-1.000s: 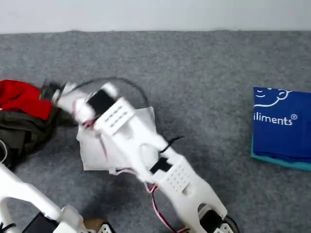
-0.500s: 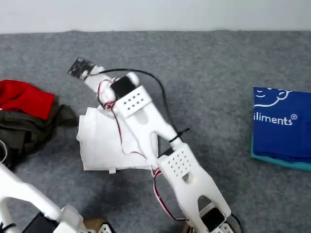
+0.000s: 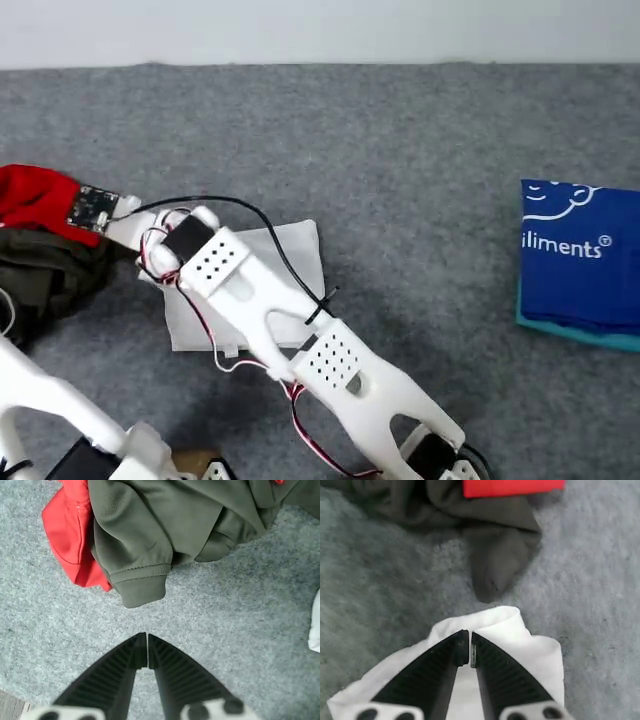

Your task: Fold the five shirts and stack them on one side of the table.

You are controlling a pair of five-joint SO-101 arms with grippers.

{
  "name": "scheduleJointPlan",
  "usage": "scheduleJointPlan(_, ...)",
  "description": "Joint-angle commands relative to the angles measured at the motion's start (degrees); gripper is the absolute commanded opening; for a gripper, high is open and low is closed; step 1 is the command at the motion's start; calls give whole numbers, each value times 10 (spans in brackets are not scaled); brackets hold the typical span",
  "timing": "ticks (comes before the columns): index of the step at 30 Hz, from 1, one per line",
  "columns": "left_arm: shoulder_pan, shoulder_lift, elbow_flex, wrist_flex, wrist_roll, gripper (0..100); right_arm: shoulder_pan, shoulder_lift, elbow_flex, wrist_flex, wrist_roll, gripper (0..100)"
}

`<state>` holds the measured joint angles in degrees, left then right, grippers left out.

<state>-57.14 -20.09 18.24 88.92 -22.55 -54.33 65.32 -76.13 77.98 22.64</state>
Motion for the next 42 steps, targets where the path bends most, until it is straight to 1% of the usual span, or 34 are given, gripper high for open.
scheduleJointPlan(1, -1, -19, -3, -11, 3, 15, 15, -40, -65, 38, 5, 9)
scheduleJointPlan(9, 2, -19, -4, -11, 3, 15, 70, -55, -79, 145, 5, 9)
scheduleJointPlan(13, 2, -19, -5, -11, 3, 15, 81, -29, -71, 139, 5, 9)
scheduleJointPlan(17, 2, -19, -4, -11, 3, 15, 58, 25, -69, 81, 9, 9)
scheduleJointPlan(20, 2, -19, -6, -11, 3, 15, 24, 53, -71, 55, 48, 9)
scheduleJointPlan(24, 1, -19, -6, -11, 4, 15, -11, 55, -73, 39, 59, 9)
scheduleJointPlan(29, 2, -19, -6, -11, 5, 15, -12, 26, -115, 46, 60, 9)
scheduleJointPlan(33, 2, -19, -4, -11, 5, 15, 8, -7, -150, 69, 62, 9)
scheduleJointPlan(37, 2, -19, -5, -11, 5, 15, 49, -39, -163, 106, 61, 9)
scheduleJointPlan(42, 2, -19, -5, -19, 6, 15, 99, -46, -161, 170, 59, 9)
